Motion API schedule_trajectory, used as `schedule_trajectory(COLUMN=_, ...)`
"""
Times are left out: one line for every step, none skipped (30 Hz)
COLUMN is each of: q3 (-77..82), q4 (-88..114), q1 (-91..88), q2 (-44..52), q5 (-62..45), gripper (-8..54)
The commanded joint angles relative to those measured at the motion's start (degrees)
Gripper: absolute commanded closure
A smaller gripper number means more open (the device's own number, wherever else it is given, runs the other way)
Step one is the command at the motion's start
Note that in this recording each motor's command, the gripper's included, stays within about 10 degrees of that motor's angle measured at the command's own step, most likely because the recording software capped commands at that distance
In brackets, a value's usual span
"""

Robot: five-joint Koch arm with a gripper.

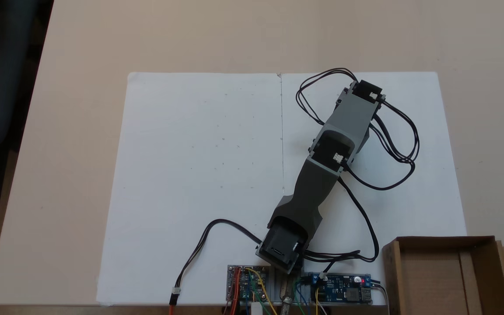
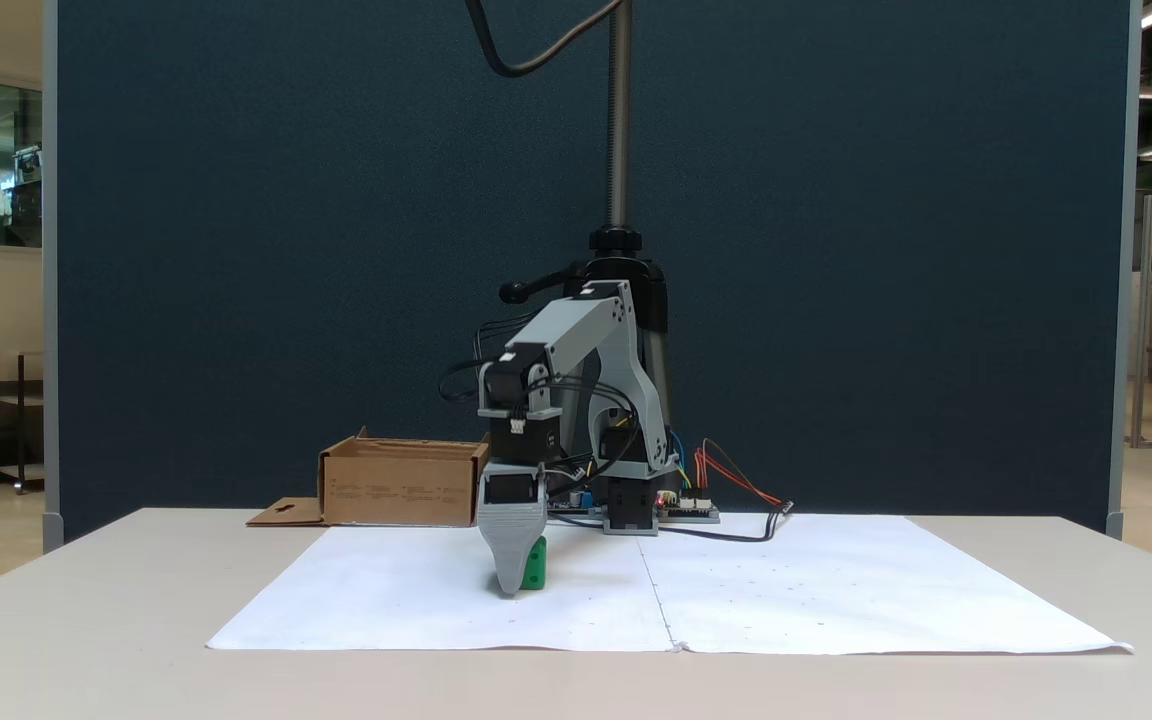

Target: Grasp a green dice and put it in the bin.

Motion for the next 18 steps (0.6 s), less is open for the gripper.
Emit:
schedule_trajectory(q3=-0.9, q4=-0.6, q1=0.1, q2=1.3, q5=-2.5, gripper=5.0)
schedule_trajectory(q3=-0.9, q4=-0.6, q1=0.1, q2=1.2, q5=-2.5, gripper=6.7)
schedule_trajectory(q3=-0.8, q4=-0.6, q1=0.1, q2=1.2, q5=-2.5, gripper=7.6)
schedule_trajectory(q3=-0.7, q4=-0.6, q1=0.1, q2=1.2, q5=-2.5, gripper=8.9)
schedule_trajectory(q3=-0.5, q4=-0.6, q1=0.1, q2=1.2, q5=-2.5, gripper=10.7)
schedule_trajectory(q3=-0.4, q4=-0.6, q1=0.1, q2=1.2, q5=-2.5, gripper=13.0)
schedule_trajectory(q3=-0.4, q4=-0.6, q1=0.1, q2=1.2, q5=-2.5, gripper=15.4)
schedule_trajectory(q3=-0.4, q4=-0.6, q1=0.1, q2=1.2, q5=-2.5, gripper=17.5)
schedule_trajectory(q3=-0.3, q4=-0.6, q1=0.1, q2=1.2, q5=-2.5, gripper=20.1)
schedule_trajectory(q3=-0.3, q4=-0.6, q1=0.1, q2=1.2, q5=-2.4, gripper=23.4)
schedule_trajectory(q3=-0.3, q4=-0.6, q1=0.1, q2=1.2, q5=-2.4, gripper=26.5)
schedule_trajectory(q3=-0.3, q4=-0.6, q1=0.1, q2=1.2, q5=-2.4, gripper=30.1)
schedule_trajectory(q3=-0.3, q4=-0.7, q1=0.1, q2=1.2, q5=-2.4, gripper=33.4)
schedule_trajectory(q3=-0.3, q4=-0.7, q1=0.1, q2=1.2, q5=-2.3, gripper=33.7)
schedule_trajectory(q3=-0.3, q4=-0.7, q1=0.1, q2=1.2, q5=-2.2, gripper=33.7)
schedule_trajectory(q3=-0.3, q4=-0.7, q1=0.0, q2=1.2, q5=-1.8, gripper=33.7)
schedule_trajectory(q3=-0.3, q4=-0.7, q1=0.0, q2=1.2, q5=-1.5, gripper=33.7)
schedule_trajectory(q3=-0.3, q4=-0.6, q1=0.0, q2=1.2, q5=-1.2, gripper=33.7)
